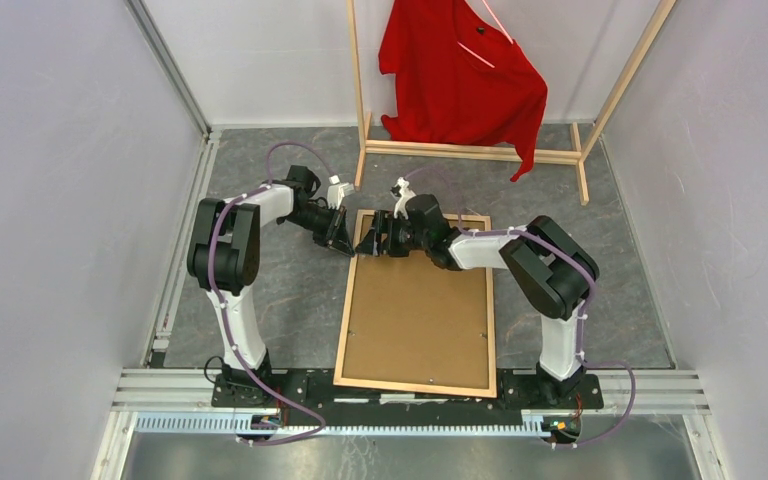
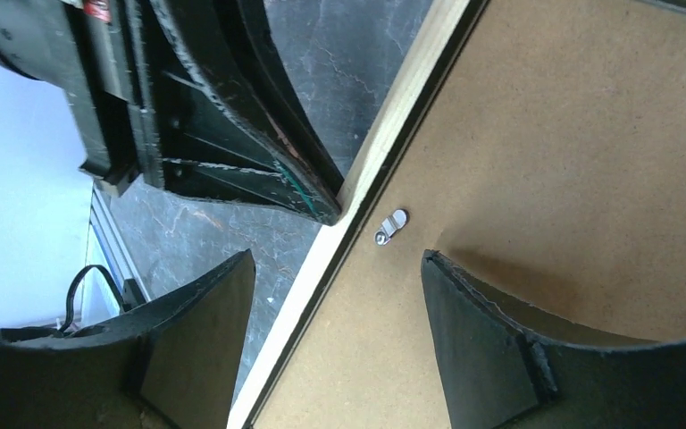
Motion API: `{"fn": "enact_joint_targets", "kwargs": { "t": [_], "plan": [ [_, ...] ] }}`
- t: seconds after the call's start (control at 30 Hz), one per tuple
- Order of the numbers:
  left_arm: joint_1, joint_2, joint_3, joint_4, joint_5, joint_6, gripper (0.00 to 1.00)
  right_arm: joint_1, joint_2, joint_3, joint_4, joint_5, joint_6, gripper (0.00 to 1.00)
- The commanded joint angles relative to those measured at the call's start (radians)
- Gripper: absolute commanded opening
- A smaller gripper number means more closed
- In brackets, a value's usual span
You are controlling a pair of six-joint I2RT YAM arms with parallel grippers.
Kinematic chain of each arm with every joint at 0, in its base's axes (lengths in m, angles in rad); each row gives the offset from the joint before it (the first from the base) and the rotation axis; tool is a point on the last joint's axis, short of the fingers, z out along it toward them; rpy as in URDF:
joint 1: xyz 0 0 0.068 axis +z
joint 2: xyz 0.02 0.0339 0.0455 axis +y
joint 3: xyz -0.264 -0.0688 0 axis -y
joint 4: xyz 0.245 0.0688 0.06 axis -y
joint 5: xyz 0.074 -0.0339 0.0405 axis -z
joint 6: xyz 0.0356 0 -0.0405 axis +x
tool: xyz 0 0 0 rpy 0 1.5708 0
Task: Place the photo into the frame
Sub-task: Install the photo frame at the center of the board.
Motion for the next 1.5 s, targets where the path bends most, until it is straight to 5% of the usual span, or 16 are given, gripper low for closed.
{"fn": "enact_joint_targets", "kwargs": {
  "t": [0.0,1.47],
  "plan": [
    [-0.012,0.024,-0.029,0.054,-0.029,-0.001,0.18,0.016,0.034,0.041,0.045,-0.016,0.02,0.75],
    [-0.012,-0.009,-0.06,0.045,-0.041,0.041,0.14,0.039,0.142,0.093,0.08,-0.063,0.064,0.72]
  ]
}}
